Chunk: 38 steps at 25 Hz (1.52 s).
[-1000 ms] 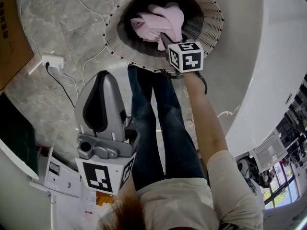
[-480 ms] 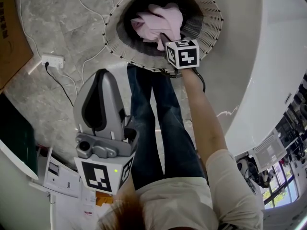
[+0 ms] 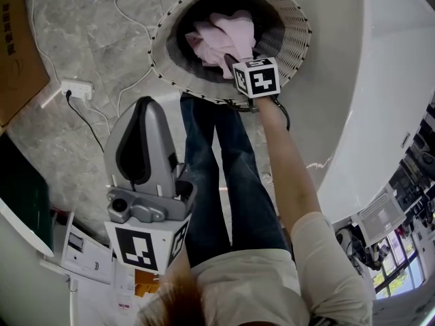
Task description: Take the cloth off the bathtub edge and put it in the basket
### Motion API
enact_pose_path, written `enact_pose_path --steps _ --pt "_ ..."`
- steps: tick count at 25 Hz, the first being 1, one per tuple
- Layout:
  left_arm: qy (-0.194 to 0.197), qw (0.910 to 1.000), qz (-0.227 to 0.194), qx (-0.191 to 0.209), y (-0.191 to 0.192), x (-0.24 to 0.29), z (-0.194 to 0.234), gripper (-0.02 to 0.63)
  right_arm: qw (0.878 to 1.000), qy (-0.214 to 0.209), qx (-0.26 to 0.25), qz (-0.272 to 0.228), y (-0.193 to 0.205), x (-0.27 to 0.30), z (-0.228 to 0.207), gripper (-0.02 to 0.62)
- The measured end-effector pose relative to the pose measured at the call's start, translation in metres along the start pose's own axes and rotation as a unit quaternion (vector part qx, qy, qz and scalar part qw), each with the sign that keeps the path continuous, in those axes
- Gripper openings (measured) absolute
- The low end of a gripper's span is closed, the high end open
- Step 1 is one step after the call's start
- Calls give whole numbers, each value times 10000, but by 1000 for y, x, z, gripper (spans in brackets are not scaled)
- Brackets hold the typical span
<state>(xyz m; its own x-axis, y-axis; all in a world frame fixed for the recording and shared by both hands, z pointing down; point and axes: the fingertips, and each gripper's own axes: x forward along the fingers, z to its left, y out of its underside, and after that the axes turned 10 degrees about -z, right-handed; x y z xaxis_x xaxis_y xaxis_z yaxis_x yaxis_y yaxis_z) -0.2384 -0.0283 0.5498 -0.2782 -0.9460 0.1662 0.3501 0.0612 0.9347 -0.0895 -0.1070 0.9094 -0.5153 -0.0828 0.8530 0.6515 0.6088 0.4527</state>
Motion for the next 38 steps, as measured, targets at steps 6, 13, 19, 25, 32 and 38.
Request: enact_pose_path --steps 6,13,19,25,32,38 --pt "50 9999 -118 45 -16 3 -4 14 10000 30 -77 11 -7 -10 -1 202" --pt "124 9997 -220 73 -28 8 -11 12 9995 186 -99 -239 -25 -21 -14 202" --pt "144 9995 -265 104 -35 10 -14 12 9991 162 -150 -368 -34 -28 -15 201" --pt "162 9992 -340 150 -46 12 -17 12 9983 100 -185 -535 -46 -34 -9 198" --pt "163 9988 -425 172 -56 11 -21 14 9964 272 -174 -780 -60 -45 -12 132" --pt "179 9981 -538 243 -70 11 -24 12 9949 405 -139 -914 -70 -55 -14 80"
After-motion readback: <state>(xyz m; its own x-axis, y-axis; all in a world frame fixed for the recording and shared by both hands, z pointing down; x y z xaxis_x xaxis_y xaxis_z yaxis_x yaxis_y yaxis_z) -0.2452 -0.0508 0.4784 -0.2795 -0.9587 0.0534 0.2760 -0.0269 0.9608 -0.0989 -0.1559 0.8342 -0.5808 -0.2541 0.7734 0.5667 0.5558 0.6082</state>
